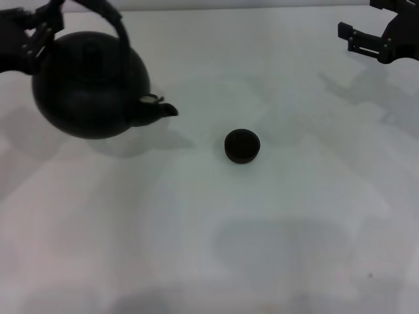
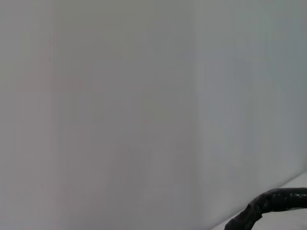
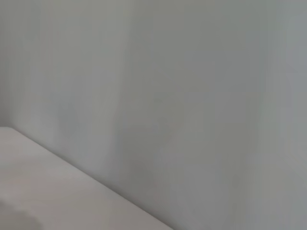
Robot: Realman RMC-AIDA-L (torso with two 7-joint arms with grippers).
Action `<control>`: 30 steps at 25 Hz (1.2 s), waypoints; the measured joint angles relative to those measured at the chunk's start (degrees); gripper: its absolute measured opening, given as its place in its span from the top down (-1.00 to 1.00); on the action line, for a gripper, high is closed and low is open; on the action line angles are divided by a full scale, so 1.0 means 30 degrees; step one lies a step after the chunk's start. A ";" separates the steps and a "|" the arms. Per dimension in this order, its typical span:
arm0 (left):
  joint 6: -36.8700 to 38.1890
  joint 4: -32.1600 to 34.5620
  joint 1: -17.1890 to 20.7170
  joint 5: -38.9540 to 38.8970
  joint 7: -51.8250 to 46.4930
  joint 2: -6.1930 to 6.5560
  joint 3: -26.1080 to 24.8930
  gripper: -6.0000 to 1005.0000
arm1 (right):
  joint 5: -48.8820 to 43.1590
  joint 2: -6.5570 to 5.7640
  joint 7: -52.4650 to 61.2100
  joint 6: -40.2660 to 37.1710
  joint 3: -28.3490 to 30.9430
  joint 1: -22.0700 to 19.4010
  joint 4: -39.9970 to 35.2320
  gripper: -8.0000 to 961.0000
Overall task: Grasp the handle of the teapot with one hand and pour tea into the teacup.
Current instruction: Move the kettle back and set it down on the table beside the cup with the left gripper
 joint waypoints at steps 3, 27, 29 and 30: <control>0.1823 -0.2418 -0.0496 -0.1307 0.2147 -0.0001 -0.1414 0.75 | -0.0007 0.0000 -0.0074 0.0044 -0.0038 0.0001 -0.0026 -0.75; 0.3851 -1.2849 -0.3280 -0.2624 1.0257 -0.0039 -0.5077 0.76 | -0.0194 0.0065 -0.0006 0.0574 -0.0227 -0.0016 -0.0667 -0.75; 0.3853 -1.3318 -0.3299 -0.2965 1.0733 -0.0043 -0.5154 0.76 | -0.0190 0.0065 -0.0057 0.0688 -0.0227 0.0008 -0.0733 -0.75; 0.3854 -1.3555 -0.3327 -0.3132 1.0970 -0.0031 -0.5175 0.76 | -0.0188 0.0064 -0.0075 0.0730 -0.0227 0.0013 -0.0746 -0.75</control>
